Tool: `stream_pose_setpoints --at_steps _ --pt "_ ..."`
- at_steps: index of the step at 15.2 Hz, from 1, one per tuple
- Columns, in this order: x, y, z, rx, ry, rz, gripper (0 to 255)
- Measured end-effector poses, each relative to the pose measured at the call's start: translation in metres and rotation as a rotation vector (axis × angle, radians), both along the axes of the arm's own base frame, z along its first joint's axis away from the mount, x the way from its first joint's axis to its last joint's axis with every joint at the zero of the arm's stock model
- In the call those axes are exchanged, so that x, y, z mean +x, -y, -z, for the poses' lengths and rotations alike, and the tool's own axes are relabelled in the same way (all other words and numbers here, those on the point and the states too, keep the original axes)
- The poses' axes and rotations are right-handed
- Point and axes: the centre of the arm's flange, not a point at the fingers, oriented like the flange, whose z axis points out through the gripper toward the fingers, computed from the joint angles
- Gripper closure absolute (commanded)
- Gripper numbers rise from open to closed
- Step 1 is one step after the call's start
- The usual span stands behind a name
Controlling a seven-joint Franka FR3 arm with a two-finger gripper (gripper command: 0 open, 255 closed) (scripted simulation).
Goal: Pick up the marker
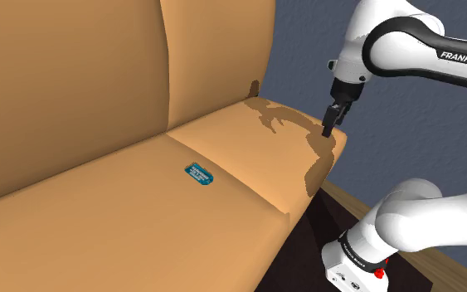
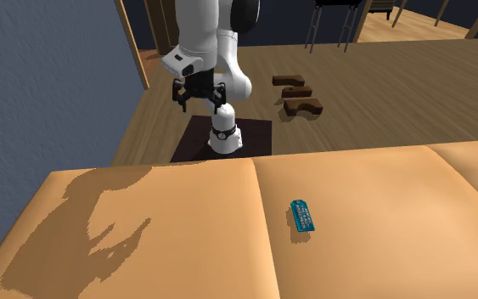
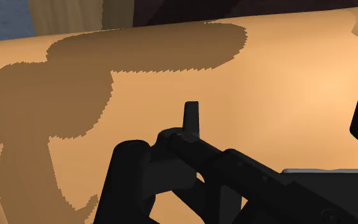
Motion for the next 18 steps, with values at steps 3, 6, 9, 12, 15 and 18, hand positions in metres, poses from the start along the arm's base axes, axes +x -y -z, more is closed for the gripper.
stream_pose_setpoints --at_steps 3,6,9,12,15,18 --pt "0.008 -0.011 0.008 0.005 0.001 -0.002 0" --pt "0.024 -0.037 0.024 0.015 0.007 -0.006 0" --pt "0.04 -0.066 0.039 0.027 0.012 -0.01 0" --pt "0.057 -0.097 0.056 0.039 0.017 -0.014 0" --pt "0.071 -0.124 0.072 0.051 0.022 -0.018 0" --pt "0.087 -0.152 0.091 0.062 0.028 -0.022 0"
